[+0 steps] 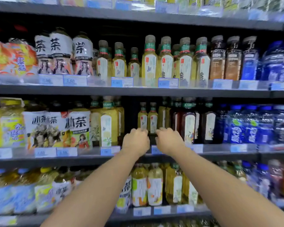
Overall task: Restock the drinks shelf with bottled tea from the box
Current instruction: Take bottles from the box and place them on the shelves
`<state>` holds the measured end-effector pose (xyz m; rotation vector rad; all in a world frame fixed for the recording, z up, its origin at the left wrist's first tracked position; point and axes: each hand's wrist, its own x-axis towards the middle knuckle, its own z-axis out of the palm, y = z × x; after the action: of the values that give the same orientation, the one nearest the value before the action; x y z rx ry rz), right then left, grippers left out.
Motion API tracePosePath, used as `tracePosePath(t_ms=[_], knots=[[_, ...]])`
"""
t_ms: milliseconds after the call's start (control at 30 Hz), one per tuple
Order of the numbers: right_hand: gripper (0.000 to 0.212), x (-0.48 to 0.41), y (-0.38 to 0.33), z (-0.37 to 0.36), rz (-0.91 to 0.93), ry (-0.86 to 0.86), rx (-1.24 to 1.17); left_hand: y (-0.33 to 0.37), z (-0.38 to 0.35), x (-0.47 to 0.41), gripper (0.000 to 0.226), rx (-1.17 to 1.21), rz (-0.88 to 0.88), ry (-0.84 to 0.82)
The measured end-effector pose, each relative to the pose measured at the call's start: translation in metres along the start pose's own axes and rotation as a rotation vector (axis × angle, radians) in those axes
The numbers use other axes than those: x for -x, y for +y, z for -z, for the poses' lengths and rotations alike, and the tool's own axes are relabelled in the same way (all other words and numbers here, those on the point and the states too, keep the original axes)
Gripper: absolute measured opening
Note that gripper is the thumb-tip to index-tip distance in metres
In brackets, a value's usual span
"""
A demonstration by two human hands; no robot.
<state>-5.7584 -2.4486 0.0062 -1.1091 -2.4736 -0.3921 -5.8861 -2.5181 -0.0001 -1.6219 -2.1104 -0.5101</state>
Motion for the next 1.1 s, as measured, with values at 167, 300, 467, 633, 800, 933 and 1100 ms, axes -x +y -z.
tracePosePath(t_ms=[167, 300, 467, 633, 800, 933, 1100], knots=[[0.032, 0.089, -0.016, -0.022, -0.014, 0.141, -0.079, 0.017, -0.012, 0.094, 0.022, -0.037, -0.104, 0.155], [0.03, 0.165, -0.031, -0.088, -0.013, 0.067, -0.177, 0.016, -0.075, 0.173, 0.029, 0.008, -0.117, 0.051], [0.026, 0.254, -0.057, -0.198, -0.029, -0.202, -0.235, 0.005, -0.176, 0.276, 0.03, -0.008, -0.054, -0.215], [0.031, 0.316, -0.081, -0.311, -0.102, -0.555, -0.327, -0.009, -0.269, 0.359, 0.045, 0.003, 0.057, -0.46], [0.035, 0.339, -0.119, -0.387, -0.271, -0.818, -0.482, -0.024, -0.33, 0.41, 0.041, -0.044, 0.099, -0.601], [0.045, 0.335, -0.144, -0.417, -0.492, -0.928, -0.644, -0.038, -0.363, 0.442, 0.039, 0.01, 0.129, -0.463], [0.052, 0.329, -0.149, -0.433, -0.82, -0.958, -0.901, -0.036, -0.376, 0.45, 0.036, 0.101, 0.21, -0.433]])
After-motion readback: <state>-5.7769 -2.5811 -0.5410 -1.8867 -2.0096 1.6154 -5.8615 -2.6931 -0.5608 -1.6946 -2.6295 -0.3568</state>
